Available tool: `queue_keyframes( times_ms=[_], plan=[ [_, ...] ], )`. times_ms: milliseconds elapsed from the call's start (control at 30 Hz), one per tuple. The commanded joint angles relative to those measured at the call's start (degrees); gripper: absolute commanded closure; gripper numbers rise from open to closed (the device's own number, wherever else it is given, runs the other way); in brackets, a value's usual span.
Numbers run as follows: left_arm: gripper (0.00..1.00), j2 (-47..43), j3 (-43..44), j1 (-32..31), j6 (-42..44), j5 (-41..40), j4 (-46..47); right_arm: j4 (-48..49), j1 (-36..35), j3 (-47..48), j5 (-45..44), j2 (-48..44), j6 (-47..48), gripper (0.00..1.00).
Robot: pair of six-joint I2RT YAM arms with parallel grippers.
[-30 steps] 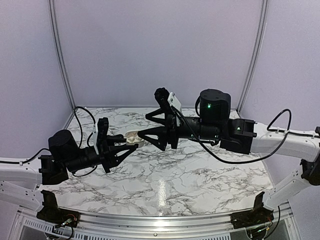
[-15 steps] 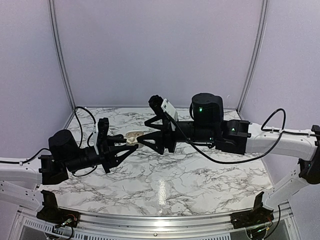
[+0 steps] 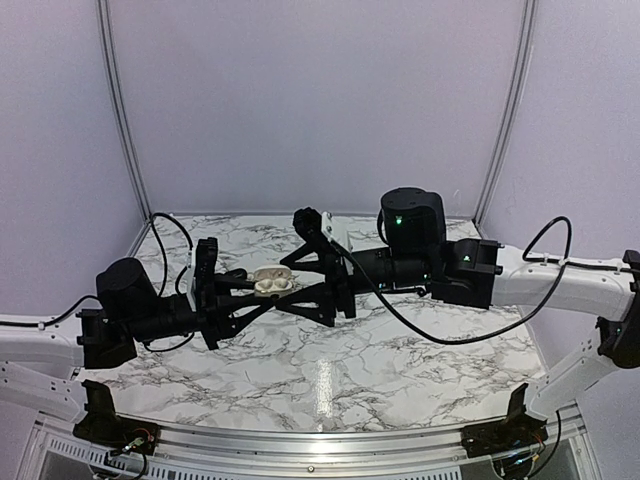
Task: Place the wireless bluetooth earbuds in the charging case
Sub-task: Close the charging case with the earbuds.
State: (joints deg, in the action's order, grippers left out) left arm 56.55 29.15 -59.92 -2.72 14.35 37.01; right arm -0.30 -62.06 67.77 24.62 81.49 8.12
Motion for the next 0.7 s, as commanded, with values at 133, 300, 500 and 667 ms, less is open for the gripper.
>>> queue_keyframes(
  times_ms=[133, 300, 500, 667],
  plan=[
    [1.0, 0.3, 2.8, 0.3, -1.4, 1.9, 1.1, -3.0, 0.2, 4.2, 6.4, 0.1, 2.5, 0.28],
    [1.0, 1.2, 3.5, 0.4, -1.8, 1.2, 0.4, -3.0, -0.7, 3.2, 8.3, -0.9, 4.9, 0.34],
    [1.0, 0.8, 3.4, 0.9, -2.8, 0.0, 0.2, -6.4, -2.9, 4.0, 7.3, -0.7, 8.3, 0.45],
    [1.0, 0.6, 3.2, 1.6, -3.7, -0.3, 0.2, -8.2, -3.7, 3.9, 6.1, -1.0, 9.1, 0.5]
  ],
)
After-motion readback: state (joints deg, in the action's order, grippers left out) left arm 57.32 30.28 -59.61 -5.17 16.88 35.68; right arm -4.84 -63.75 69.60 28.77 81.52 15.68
